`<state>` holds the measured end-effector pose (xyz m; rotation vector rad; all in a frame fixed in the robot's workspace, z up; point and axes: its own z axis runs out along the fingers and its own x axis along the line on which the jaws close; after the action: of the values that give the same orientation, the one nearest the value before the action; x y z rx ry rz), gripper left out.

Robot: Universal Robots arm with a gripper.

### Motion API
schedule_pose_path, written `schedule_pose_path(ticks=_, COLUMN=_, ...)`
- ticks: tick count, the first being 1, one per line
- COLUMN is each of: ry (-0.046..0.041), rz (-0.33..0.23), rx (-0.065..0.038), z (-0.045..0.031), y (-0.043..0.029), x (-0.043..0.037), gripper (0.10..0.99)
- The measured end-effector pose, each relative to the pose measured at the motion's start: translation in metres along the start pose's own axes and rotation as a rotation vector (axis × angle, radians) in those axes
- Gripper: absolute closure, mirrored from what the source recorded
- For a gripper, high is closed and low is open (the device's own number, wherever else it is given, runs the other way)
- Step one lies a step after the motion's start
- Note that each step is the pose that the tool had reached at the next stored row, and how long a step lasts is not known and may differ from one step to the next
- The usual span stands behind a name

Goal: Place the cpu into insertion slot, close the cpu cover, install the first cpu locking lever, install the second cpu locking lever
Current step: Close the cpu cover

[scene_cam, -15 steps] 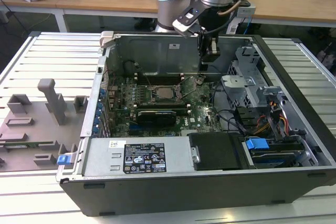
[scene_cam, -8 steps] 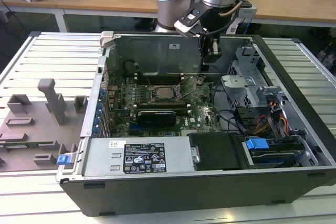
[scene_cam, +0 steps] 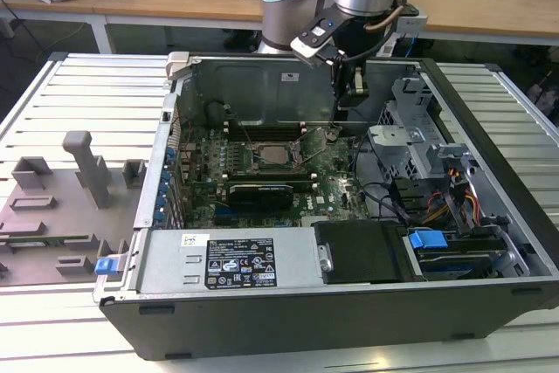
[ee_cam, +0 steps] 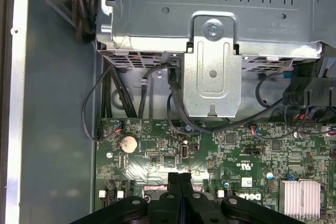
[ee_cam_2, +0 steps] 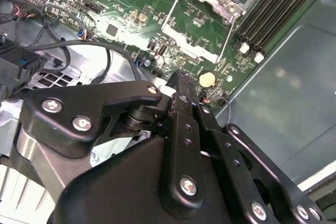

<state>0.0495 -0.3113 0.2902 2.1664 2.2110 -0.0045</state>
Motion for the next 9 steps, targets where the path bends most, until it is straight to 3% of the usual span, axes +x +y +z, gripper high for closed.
schedule_pose_path(ticks=9, ry=0.0001, rz=0.0, rx=0.0, z=0.0063, y=0.0017, x=0.0002, gripper=0.98)
